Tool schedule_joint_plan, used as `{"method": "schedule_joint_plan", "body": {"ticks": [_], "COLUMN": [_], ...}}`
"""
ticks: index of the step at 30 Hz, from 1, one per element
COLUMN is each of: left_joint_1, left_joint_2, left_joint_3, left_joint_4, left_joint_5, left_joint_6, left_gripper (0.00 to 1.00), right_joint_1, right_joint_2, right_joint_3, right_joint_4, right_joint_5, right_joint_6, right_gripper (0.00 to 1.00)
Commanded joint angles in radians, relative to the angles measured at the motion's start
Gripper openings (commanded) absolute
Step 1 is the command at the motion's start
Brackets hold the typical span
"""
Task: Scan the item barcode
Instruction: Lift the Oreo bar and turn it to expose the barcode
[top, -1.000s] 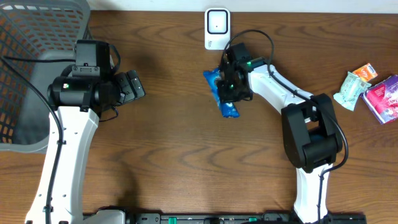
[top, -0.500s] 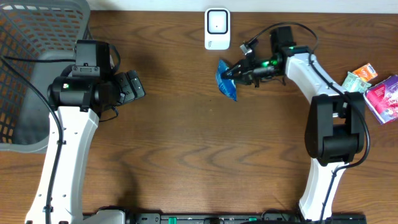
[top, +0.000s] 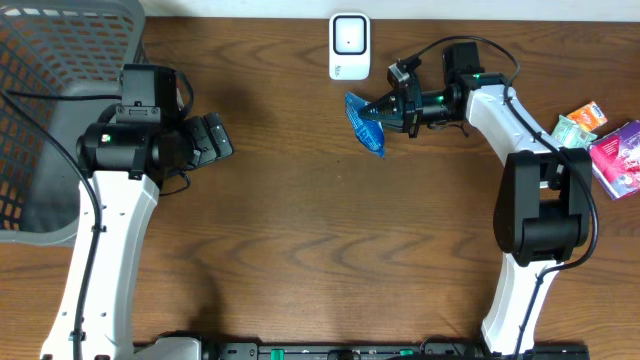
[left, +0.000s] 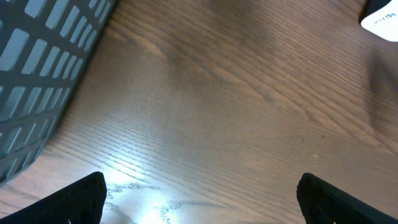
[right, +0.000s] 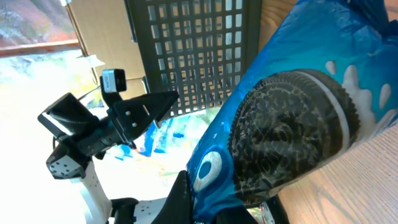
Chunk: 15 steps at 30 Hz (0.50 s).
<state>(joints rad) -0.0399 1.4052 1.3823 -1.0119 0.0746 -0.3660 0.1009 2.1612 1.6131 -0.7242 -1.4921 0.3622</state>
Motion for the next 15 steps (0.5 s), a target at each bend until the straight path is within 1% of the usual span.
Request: {"method": "schedule_joint_plan", "body": {"ticks": [1,3,6,8,10,15], "left_joint_1": [0.002,0.002,0.002,0.002,0.002,0.002], "left_joint_2": [0.003,0.003,0.003,0.003,0.003,0.003], "left_joint_3": [0.005,0.005,0.005,0.005,0.005,0.005], "left_joint_4": [-0.001,-0.001,-0.001,-0.001,-0.001,-0.001], "left_joint_5": [-0.012,-0.012,-0.012,-0.012,-0.012,-0.012], "left_joint_6": [-0.002,-0.002,-0.002,-0.002,-0.002,-0.002], "left_gripper": [0.98,0.98,0.98,0.98,0.98,0.98], "right_joint_1": [-0.005,-0.002,0.016,0.036,0.063,0.141], "right_joint_2": [-0.016,-0.016,-0.016,-0.016,-0.016,-0.016], "right_joint_3": [0.016,0.016,0.016,0.016,0.016,0.016], "right_joint_4": [-0.002,-0.016,-0.092,-0.137,-0.159,-0.158], "right_joint_5": [0.026,0.191,0.632,0.867,0.999,1.246], "right_joint_6": [-0.027,-0.027,-0.026,-0.025,-0.027,-0.049], "right_gripper": [0.01,0.01,0.01,0.01,0.01,0.01]}}
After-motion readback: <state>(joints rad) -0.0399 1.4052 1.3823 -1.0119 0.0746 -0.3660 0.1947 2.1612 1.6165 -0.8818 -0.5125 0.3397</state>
